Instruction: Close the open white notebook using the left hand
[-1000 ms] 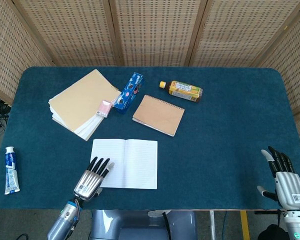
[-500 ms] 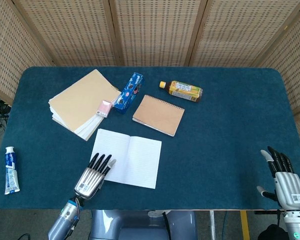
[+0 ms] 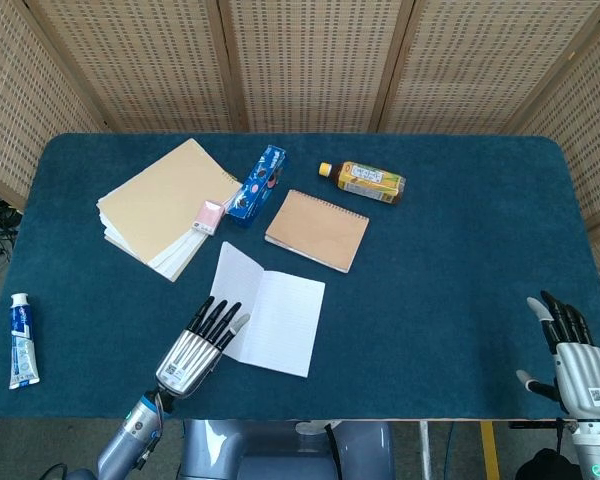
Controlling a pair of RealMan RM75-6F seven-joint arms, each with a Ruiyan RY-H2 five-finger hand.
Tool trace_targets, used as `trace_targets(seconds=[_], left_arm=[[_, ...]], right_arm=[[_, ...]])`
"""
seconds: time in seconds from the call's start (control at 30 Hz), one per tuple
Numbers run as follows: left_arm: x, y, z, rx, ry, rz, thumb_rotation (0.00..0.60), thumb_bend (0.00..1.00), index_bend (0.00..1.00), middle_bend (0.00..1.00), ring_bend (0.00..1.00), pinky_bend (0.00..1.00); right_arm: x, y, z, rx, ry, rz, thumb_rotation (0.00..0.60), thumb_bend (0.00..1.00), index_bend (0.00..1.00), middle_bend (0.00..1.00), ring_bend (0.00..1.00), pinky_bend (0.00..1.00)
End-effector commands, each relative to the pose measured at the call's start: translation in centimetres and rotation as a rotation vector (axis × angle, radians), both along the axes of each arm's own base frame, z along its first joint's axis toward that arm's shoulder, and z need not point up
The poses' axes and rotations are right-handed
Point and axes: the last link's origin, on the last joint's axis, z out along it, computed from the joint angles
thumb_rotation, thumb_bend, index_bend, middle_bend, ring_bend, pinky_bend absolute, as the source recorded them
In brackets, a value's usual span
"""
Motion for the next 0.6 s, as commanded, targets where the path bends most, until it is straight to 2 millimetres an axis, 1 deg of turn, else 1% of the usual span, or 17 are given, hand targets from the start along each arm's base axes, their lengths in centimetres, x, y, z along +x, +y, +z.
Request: trace_targets(seconds=[0.03, 0.2, 0.3, 0.43, 0.6], left_arm=[[0.5, 0.1, 0.2, 0.012, -0.020, -0.023, 0.600, 0.53, 0.00, 0.00, 0.00, 0.00], [1.5, 0.7, 0.4, 0.025, -0.056, -0.063, 0.600, 0.53, 0.00, 0.00, 0.00, 0.00], [1.7, 1.1, 0.3, 0.027, -0.061, -0.068, 0.600, 0.53, 0.00, 0.00, 0.00, 0.00], [2.1, 1.4, -0.1, 0.017, -0.061, -0.069, 0.600, 0.53, 0.00, 0.00, 0.00, 0.00], [3.0, 2.0, -1.2, 0.006, -0.068, -0.072, 0.600, 0.52, 0.00, 0.00, 0.00, 0.00]], right_arm=[[0.0, 0.0, 0.1, -0.004, -0.001, 0.000, 0.600, 0.11, 0.00, 0.00, 0.00, 0.00], [0.0, 0.0, 0.2, -0.013, -0.002, 0.000, 0.600, 0.11, 0.00, 0.00, 0.00, 0.00], [-0.1, 0.0, 0.2, -0.016, -0.003, -0.003, 0.600, 0.11, 0.00, 0.00, 0.00, 0.00], [-0.1, 0.0, 0.2, -0.015, -0.003, -0.005, 0.600, 0.11, 0.00, 0.00, 0.00, 0.00], [-0.1, 0.0, 0.2, -0.013, -0.004, -0.004, 0.600, 0.11, 0.00, 0.00, 0.00, 0.00]])
